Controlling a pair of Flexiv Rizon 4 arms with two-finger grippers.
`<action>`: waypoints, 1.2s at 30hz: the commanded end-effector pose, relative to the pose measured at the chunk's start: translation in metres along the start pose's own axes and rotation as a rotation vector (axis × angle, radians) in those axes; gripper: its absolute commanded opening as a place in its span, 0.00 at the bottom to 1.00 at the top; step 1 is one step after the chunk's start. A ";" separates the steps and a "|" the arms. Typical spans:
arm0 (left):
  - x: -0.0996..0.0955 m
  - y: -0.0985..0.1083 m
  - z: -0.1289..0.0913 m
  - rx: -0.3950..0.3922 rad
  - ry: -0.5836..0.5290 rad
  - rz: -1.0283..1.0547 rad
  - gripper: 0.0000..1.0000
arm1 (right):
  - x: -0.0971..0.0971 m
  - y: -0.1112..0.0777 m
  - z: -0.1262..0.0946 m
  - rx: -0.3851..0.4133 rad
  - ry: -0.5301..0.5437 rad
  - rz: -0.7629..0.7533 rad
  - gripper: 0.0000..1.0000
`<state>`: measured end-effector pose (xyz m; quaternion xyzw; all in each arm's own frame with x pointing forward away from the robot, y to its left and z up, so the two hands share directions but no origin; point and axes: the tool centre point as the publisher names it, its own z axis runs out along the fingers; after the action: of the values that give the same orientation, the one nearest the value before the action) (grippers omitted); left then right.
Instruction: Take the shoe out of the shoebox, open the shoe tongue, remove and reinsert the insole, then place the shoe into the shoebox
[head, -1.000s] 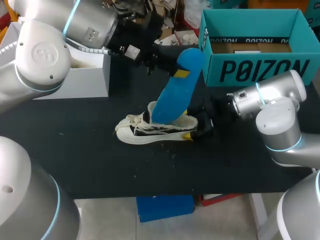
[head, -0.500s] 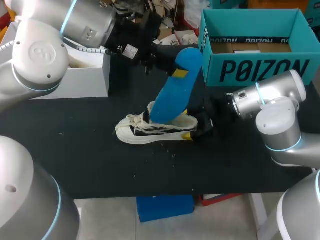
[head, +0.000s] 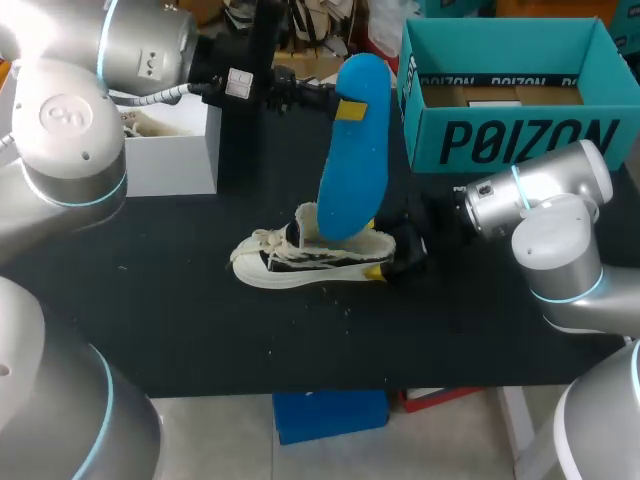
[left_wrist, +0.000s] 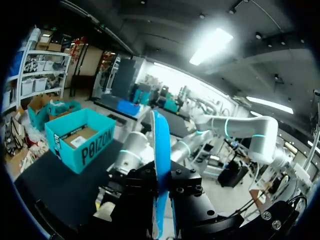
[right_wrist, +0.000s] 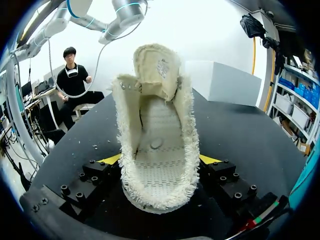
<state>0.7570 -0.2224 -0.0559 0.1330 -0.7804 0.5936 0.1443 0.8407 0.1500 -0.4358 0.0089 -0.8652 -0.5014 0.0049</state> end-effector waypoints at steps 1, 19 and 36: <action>0.016 0.001 -0.008 0.090 -0.013 -0.002 0.00 | 0.000 -0.006 0.003 0.001 0.000 0.001 0.00; 0.060 -0.033 -0.020 0.161 0.057 0.023 0.00 | 0.000 -0.006 0.003 0.001 0.000 0.001 0.00; 0.079 -0.046 -0.025 0.174 0.087 0.060 0.00 | 0.000 -0.006 0.003 0.001 0.000 0.001 0.00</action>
<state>0.7043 -0.2125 0.0211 0.0969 -0.7228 0.6677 0.1494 0.8407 0.1500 -0.4359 0.0089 -0.8652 -0.5013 0.0049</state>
